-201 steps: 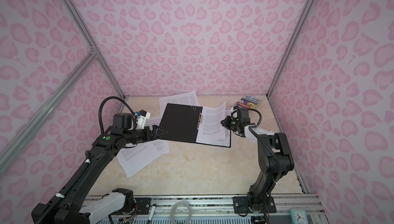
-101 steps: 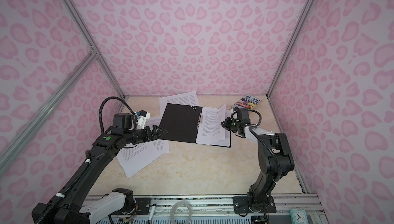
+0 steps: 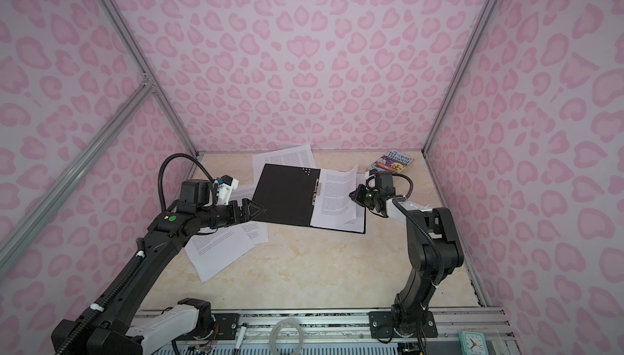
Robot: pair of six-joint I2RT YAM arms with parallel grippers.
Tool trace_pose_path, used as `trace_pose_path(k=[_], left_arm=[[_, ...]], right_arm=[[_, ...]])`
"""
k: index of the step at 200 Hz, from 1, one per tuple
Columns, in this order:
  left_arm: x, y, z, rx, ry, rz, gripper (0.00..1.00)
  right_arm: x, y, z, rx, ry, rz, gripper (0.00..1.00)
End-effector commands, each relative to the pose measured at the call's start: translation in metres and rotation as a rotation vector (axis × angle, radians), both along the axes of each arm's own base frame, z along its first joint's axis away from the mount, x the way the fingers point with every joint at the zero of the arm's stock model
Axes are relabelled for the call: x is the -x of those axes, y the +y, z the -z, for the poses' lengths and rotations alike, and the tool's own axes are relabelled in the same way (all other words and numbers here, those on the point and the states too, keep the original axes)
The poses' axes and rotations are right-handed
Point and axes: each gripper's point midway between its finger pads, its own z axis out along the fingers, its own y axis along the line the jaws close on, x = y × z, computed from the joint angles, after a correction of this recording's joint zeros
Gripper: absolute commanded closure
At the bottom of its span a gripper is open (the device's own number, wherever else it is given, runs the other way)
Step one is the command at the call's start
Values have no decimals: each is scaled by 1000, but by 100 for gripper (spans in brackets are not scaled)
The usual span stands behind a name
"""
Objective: Put the files into the folder
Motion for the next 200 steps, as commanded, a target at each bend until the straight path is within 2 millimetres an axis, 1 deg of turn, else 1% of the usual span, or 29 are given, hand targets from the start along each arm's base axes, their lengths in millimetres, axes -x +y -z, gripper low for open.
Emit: trace_pose_path(k=[1,71,76,87,104,110,122,142,153,159,167,176,185,200], left_arm=[[0,0,2,-2,4,1,2],[0,1,4,-2,9,-2,2],[-1,1,4,-2,11,-3,2],[-1,3,5,-5,14,-10,2],[-4,10,8,-35,14,-51,2],[-4,13,9,-46,15,-68,2],[-6,20,13,-73,18,-107,2],[-8,32,24,-112,45,-187,2],[-8,42,35,-142,82,-252,2],[-7,48,44,-162,110,-293,2],[-4,59,57,-196,151,-357,2],[0,70,72,-232,200,-418,2],[6,79,87,-246,250,-471,2],[15,92,112,-206,346,-556,2]], right_arm=[[-5,1,-3,-7,-19,4,100],[-1,5,0,-9,-8,-6,100],[0,5,1,-8,-3,-6,96],[1,3,5,3,8,3,83],[3,-3,12,30,27,28,63],[3,-5,14,36,33,36,58],[4,-9,18,45,46,50,51],[6,-17,25,67,69,72,45],[8,-23,27,87,76,88,41],[10,-29,29,115,82,105,34],[13,-36,29,164,83,117,30],[17,-46,25,260,73,135,25],[20,-51,20,340,56,145,21],[23,-54,8,419,19,152,16]])
